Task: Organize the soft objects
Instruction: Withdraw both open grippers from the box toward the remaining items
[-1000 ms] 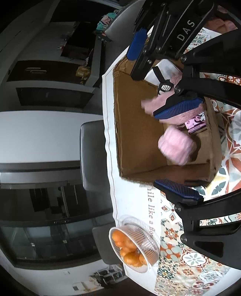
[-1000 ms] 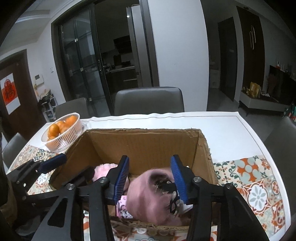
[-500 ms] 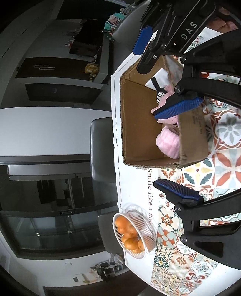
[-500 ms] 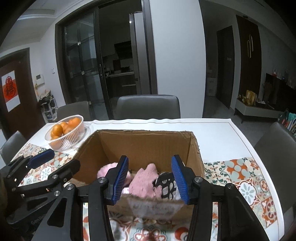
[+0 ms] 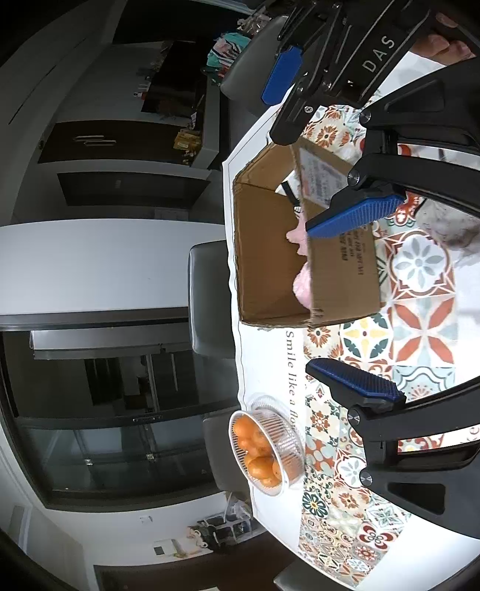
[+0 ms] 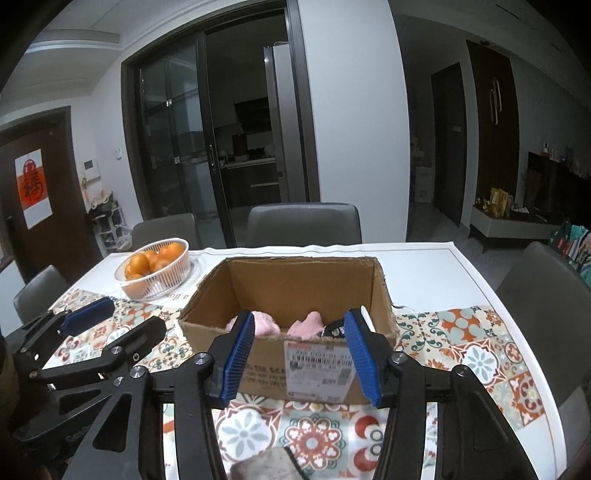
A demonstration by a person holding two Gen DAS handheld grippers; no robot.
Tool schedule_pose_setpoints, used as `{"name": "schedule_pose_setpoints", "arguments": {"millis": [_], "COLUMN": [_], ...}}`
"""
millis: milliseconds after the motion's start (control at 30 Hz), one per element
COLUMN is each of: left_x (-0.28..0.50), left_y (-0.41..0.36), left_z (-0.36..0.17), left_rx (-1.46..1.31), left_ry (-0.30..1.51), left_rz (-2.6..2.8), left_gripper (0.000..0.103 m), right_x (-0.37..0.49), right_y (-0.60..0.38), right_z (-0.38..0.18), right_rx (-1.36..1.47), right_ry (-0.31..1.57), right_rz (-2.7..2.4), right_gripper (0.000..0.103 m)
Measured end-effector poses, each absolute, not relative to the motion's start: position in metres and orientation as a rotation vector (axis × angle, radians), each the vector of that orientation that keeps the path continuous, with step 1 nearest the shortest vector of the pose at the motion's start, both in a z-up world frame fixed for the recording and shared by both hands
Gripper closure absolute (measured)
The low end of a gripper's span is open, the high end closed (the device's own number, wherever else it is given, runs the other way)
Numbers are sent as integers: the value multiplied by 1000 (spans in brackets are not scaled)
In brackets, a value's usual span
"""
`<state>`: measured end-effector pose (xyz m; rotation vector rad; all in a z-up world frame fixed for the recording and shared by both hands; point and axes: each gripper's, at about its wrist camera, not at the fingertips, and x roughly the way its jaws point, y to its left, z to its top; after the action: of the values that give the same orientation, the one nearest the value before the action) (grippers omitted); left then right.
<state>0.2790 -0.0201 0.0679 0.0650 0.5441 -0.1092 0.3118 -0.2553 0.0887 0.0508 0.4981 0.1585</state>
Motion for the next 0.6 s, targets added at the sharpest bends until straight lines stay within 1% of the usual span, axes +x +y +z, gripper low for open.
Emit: {"name": "schedule_pose_setpoints", "arguments": {"millis": [333, 600], "left_x": [245, 220], "left_y": [-11, -11], "left_z": [60, 45], "left_rx": [56, 68], "left_ry": [565, 595], "left_rz": [-110, -117], "left_gripper": [36, 36], "right_x": [275, 254], "right_y": [-250, -249], "right_z": [86, 73], "right_rx": [34, 38], "right_ry": [484, 513], "right_rz": [157, 164], "right_gripper": [49, 49]}}
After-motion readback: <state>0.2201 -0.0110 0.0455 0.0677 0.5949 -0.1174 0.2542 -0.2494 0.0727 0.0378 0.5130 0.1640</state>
